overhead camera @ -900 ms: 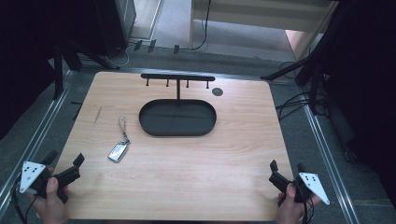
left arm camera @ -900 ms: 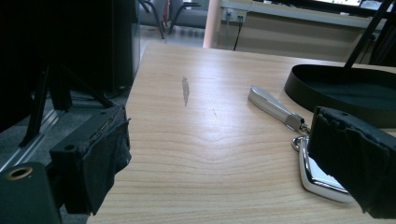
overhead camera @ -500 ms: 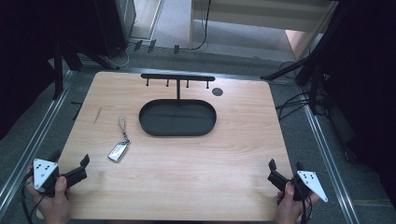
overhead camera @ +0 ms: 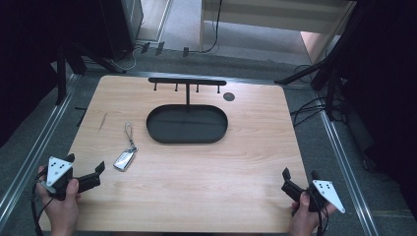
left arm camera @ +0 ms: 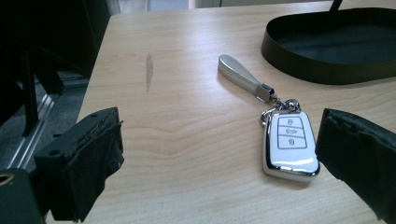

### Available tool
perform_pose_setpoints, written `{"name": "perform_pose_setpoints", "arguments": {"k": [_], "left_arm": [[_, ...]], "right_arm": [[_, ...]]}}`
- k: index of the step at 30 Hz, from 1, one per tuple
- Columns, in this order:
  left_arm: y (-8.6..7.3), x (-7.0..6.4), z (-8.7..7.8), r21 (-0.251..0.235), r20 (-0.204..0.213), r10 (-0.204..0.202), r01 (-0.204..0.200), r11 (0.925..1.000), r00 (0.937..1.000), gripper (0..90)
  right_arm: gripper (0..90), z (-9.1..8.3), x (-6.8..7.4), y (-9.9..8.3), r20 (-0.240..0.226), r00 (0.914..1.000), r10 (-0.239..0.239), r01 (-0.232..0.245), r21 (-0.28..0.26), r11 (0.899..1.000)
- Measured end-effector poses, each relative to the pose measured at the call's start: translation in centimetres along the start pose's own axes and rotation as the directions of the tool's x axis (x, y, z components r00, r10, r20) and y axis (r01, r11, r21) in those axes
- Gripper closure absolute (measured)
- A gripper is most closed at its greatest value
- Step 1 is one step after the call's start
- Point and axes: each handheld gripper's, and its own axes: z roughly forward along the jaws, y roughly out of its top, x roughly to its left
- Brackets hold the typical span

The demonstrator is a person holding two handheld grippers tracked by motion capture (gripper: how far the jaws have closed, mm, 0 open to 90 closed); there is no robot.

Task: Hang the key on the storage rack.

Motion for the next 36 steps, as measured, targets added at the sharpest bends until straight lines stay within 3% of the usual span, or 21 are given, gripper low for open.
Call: {"name": "perform_pose_setpoints", "arguments": {"k": [6, 11, 17, 23, 24, 32, 36], "left_arm": [[2.5, -0.9, 0.4, 0.020, 0.019, 0.025, -0.026, 0.9995, 0.9995, 1.2], [4.3, -1.5, 0.7, 0.040, 0.035, 0.047, -0.048, 0.9980, 0.9983, 1.2], [5.8, -2.1, 1.4, 0.114, 0.032, 0.058, -0.061, 0.9915, 0.9978, 1.2], [7.1, -2.5, 2.3, 0.222, 0.045, 0.065, -0.074, 0.9723, 0.9969, 1.2], [7.4, -2.6, 2.6, 0.251, 0.042, 0.063, -0.072, 0.9654, 0.9971, 1.2], [9.1, -3.2, 3.9, 0.328, 0.020, 0.061, -0.064, 0.9427, 0.9980, 1.2], [9.9, -3.5, 4.7, 0.359, 0.018, 0.050, -0.053, 0.9317, 0.9986, 1.2]], "right_arm": [[0.0, 0.0, 0.3, -0.1, -0.001, 0.9996, -0.029, 0.029, -0.003, 1.000], [0.0, -0.1, 0.1, 0.0, -0.004, 0.9999, -0.012, 0.012, -0.003, 1.000], [0.0, -0.1, 0.1, -0.1, -0.004, 0.9999, -0.010, 0.010, -0.006, 1.000], [0.0, -0.1, 0.1, 0.0, -0.002, 1.0000, -0.008, 0.008, -0.008, 1.000], [0.0, -0.1, 0.1, 0.0, -0.002, 1.0000, -0.008, 0.008, -0.008, 1.000], [0.0, -0.1, 0.1, -0.1, 0.001, 1.0000, -0.006, 0.006, -0.007, 1.000], [0.0, -0.1, 0.3, -0.1, 0.002, 0.9996, -0.029, 0.029, -0.006, 1.000]]}}
